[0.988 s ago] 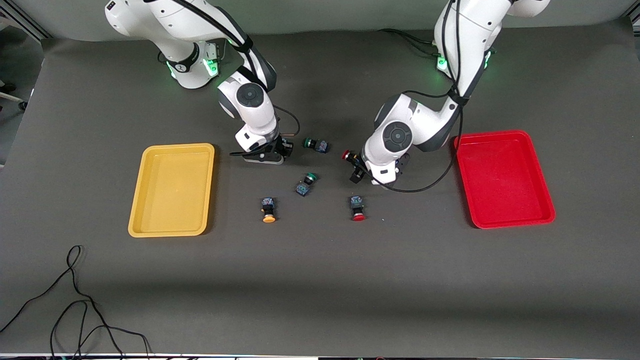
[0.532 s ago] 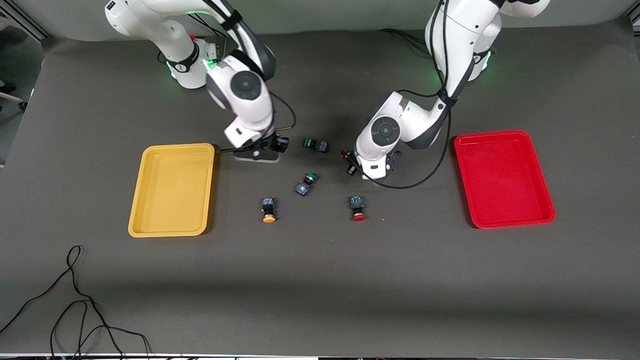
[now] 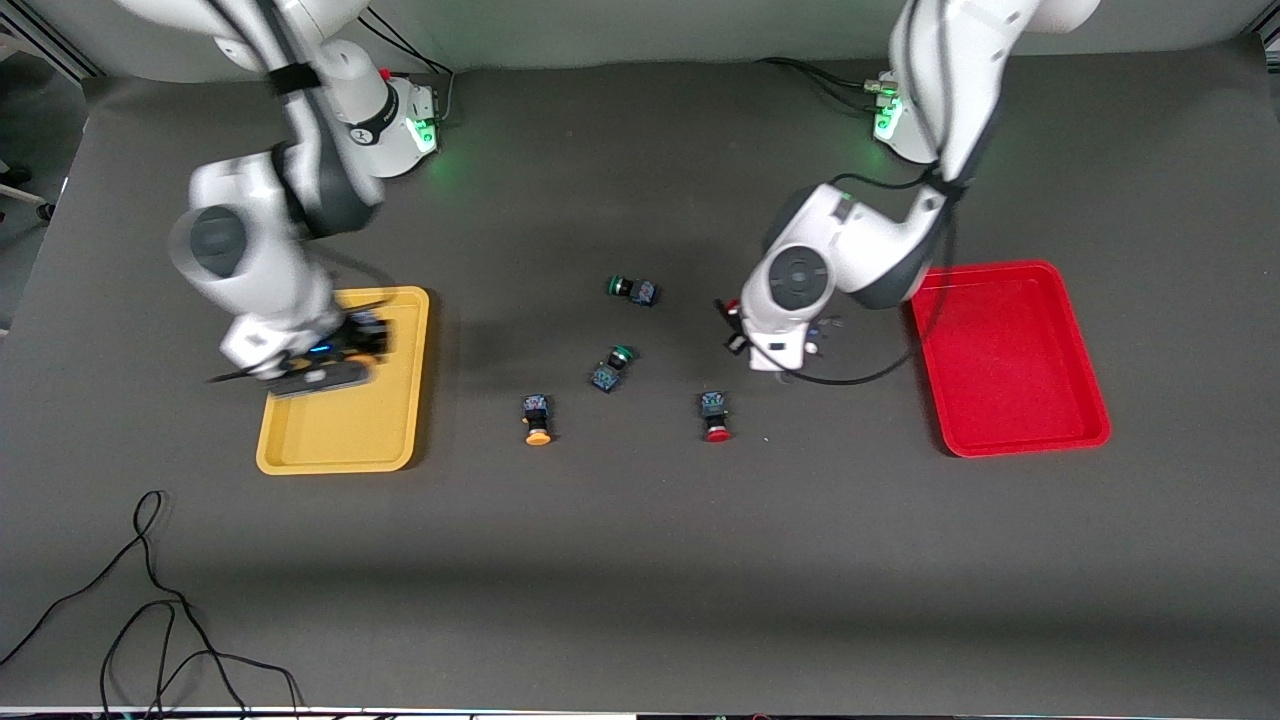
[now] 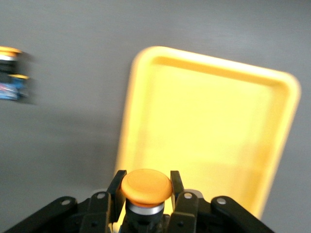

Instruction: Place red and yellow buttons in trays

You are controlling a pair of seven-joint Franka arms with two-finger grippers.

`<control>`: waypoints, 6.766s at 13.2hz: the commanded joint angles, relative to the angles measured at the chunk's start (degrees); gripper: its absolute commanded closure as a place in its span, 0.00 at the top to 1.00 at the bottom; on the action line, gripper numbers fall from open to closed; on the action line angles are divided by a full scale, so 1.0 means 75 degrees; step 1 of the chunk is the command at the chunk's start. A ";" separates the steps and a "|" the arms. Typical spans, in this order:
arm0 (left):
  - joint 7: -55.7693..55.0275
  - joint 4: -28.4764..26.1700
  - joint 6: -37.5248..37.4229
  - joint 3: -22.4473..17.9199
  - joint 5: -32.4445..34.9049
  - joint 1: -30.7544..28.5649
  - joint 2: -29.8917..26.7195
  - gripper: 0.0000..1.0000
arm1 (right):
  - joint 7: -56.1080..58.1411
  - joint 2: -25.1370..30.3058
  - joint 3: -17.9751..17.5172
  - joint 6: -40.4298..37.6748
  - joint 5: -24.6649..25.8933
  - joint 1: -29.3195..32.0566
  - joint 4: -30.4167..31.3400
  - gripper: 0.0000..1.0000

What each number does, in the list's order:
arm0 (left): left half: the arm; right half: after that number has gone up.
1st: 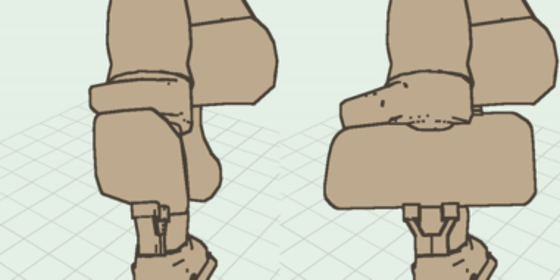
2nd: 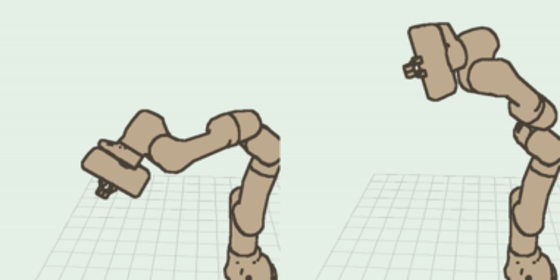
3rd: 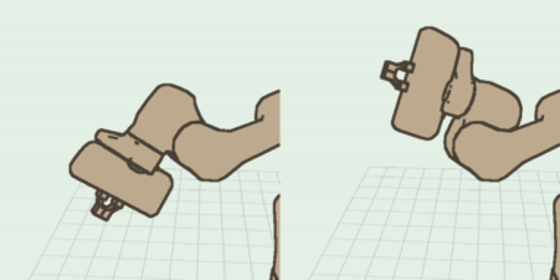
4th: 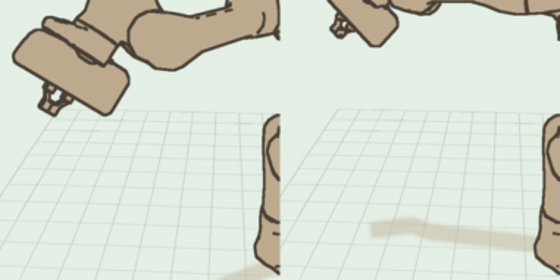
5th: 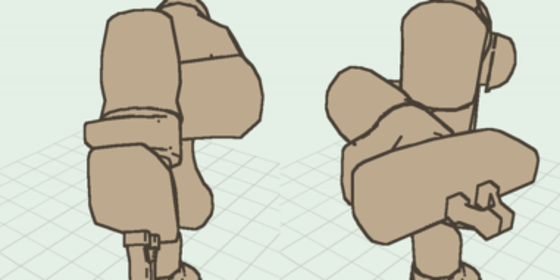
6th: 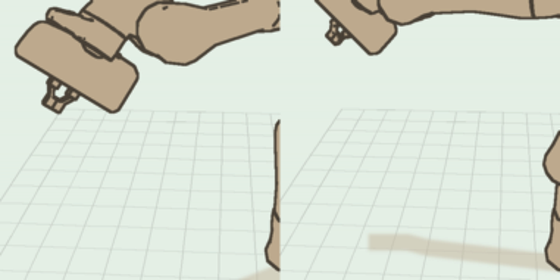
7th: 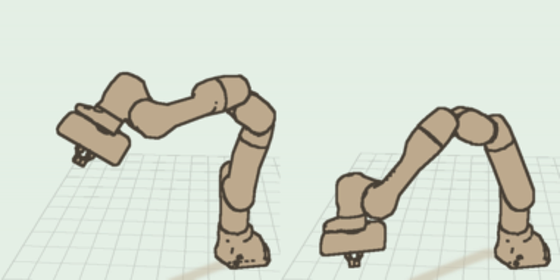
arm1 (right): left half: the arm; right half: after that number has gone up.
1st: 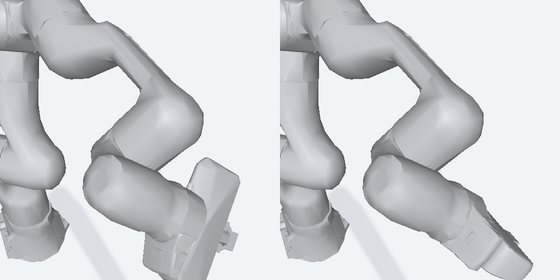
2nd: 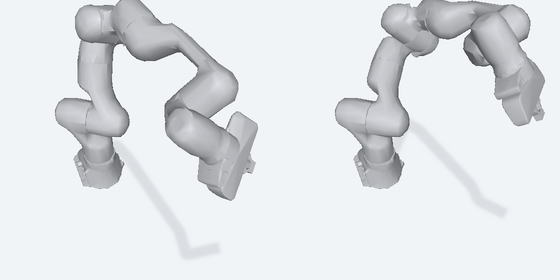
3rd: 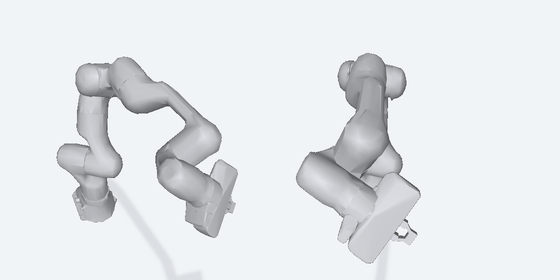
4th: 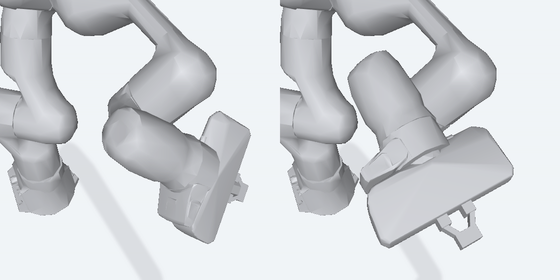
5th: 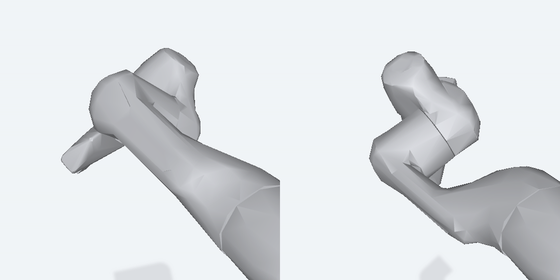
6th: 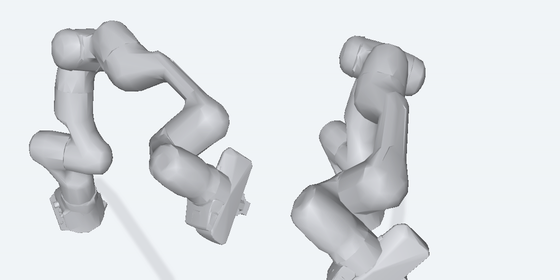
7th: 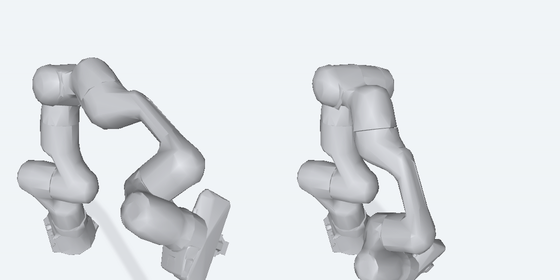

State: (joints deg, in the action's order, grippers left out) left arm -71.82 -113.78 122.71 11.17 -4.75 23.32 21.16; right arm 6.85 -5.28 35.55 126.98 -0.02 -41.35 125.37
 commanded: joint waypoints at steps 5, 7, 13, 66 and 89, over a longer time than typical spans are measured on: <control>0.5419 -0.1984 -0.0717 -0.0002 0.1172 -0.2412 -0.2013 0.00 | 0.4867 -0.2513 0.1179 0.1935 -0.3140 0.0532 0.0335 0.22; 0.6886 -0.2626 -0.0111 -0.0013 0.1243 -0.3363 -0.2210 0.00 | 0.5798 -0.3278 0.1120 0.1984 -0.4457 0.0545 0.0090 0.22; 0.7924 -0.4539 0.2421 -0.0013 0.1513 -0.4304 -0.2389 0.07 | 0.5731 -0.3422 0.1132 0.1681 -0.4614 0.0568 -0.0298 1.00; 1.0805 -0.1458 0.0782 0.0080 0.1524 -0.5417 -0.0210 0.00 | 0.3092 -0.3877 0.3116 0.0073 -0.4928 -0.3127 0.0101 0.13; 0.9295 0.1176 -0.3915 0.0163 0.0704 -0.4926 -0.3923 1.00 | 0.1539 -0.3176 0.6874 -0.4437 -0.3515 -0.4881 -0.4011 1.00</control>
State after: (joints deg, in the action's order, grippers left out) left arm -1.39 -109.83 97.12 12.70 0.97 -13.56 -8.83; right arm 23.13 -30.10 87.05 96.25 -29.42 -77.79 98.86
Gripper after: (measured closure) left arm 0.000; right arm 0.000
